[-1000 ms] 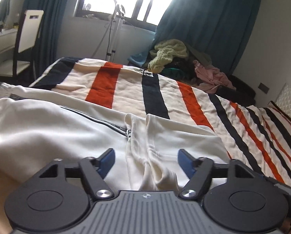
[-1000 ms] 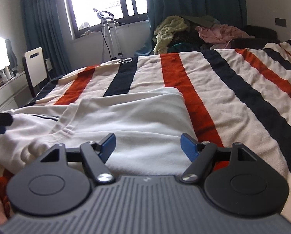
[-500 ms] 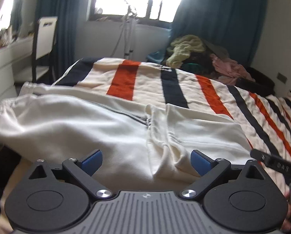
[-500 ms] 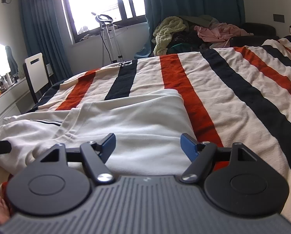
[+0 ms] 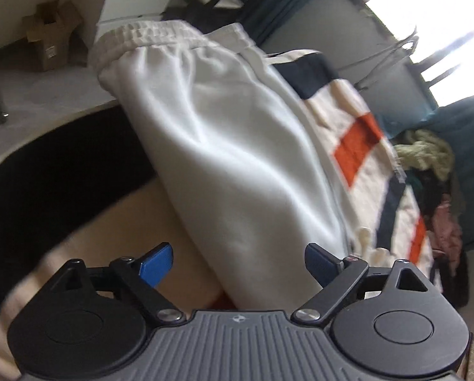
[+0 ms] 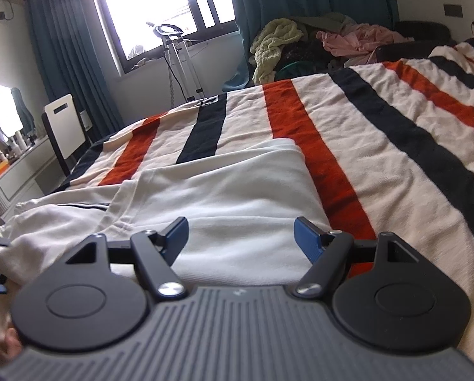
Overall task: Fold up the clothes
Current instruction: 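Grasp the sweatpants waistband with the left tool and lift it, then fold the held waistband over onto the pants and open the left tool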
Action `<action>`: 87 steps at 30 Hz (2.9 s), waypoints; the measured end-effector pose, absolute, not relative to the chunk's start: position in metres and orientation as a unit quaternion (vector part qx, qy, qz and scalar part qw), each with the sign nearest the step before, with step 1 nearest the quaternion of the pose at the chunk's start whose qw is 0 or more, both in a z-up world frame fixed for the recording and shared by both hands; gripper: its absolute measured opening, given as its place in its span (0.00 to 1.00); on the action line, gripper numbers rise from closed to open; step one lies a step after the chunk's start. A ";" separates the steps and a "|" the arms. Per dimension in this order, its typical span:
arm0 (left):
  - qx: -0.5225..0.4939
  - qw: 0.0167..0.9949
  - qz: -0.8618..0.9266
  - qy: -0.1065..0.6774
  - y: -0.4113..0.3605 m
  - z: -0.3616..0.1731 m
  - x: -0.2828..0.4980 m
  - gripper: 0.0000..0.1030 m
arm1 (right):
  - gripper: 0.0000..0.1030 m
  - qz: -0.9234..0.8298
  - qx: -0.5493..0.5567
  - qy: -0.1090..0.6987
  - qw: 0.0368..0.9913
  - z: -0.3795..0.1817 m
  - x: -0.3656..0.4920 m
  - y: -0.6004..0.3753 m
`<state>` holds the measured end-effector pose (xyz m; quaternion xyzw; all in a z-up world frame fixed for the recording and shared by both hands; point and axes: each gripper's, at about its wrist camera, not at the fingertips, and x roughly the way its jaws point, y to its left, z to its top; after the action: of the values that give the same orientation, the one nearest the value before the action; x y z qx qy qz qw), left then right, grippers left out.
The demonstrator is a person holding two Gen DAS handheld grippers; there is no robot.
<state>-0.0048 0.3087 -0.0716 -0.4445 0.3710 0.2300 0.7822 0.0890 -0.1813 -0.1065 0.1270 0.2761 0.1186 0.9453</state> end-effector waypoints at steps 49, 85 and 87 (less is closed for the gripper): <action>0.021 0.984 0.180 0.003 0.025 0.042 0.097 0.11 | 0.72 0.029 0.213 0.271 0.938 -0.113 0.093 -0.234; 0.005 0.959 -0.060 0.276 0.000 -0.036 0.028 0.91 | 0.74 0.098 0.246 0.219 0.939 -0.093 0.081 -0.250; -0.001 0.961 -0.038 0.274 0.017 -0.027 0.014 0.91 | 0.74 0.132 0.226 0.219 0.940 -0.092 0.081 -0.237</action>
<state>0.0141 0.0166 -0.0274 -0.0009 0.2739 -0.0383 0.9610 0.0808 -0.2368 -0.0918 0.2257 0.2194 0.1319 0.9399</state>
